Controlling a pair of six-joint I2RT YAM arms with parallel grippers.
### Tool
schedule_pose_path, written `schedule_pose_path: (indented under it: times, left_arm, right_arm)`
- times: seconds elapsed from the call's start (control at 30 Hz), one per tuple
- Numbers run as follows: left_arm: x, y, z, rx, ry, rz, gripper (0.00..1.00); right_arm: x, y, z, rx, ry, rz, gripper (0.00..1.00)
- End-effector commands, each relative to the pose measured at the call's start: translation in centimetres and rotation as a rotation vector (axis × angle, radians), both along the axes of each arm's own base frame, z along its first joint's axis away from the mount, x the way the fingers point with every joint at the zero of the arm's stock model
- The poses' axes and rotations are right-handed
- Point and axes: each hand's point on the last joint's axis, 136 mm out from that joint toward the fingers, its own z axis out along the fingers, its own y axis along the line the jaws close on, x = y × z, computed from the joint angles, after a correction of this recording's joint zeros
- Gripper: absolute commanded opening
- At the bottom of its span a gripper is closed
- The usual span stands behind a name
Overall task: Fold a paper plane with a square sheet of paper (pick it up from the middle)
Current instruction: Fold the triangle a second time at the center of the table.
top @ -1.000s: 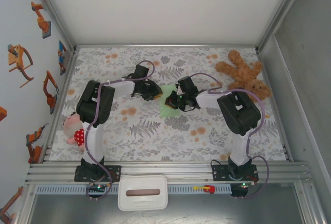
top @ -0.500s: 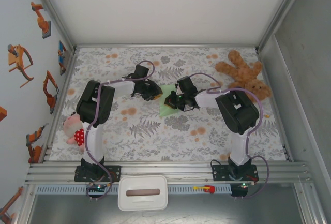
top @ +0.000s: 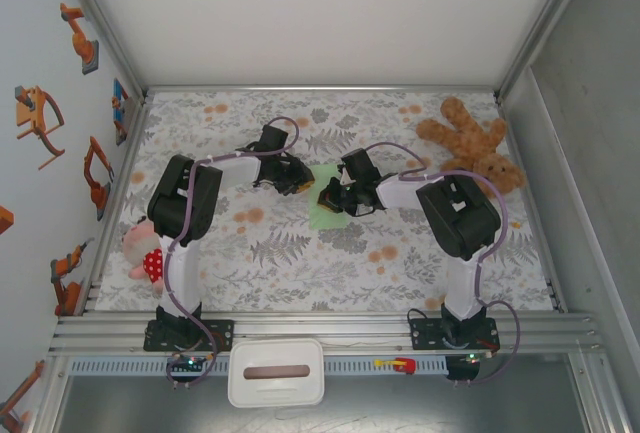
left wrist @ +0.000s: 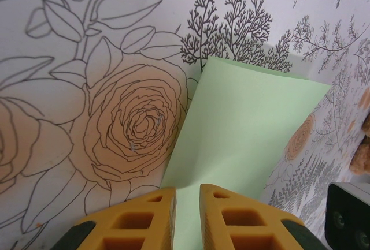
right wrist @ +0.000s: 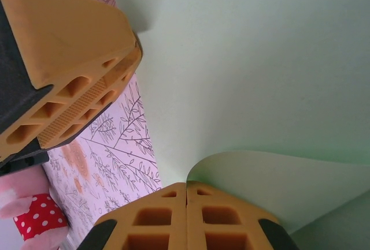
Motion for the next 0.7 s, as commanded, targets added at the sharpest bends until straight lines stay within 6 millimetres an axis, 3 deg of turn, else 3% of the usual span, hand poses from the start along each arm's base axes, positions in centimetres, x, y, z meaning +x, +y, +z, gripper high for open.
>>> schedule_pose_path:
  times: [0.0, 0.67]
  left_arm:
    - [-2.24, 1.64, -3.37, 0.094, 0.104, -0.002, 0.20]
    - [-2.31, 1.72, -3.43, 0.096, 0.106, 0.000, 0.21]
  right_arm:
    - [0.24, 0.76, 1.10, 0.012, -0.034, 0.027, 0.00]
    - [0.63, 1.04, 0.98, 0.021, -0.035, 0.019, 0.00]
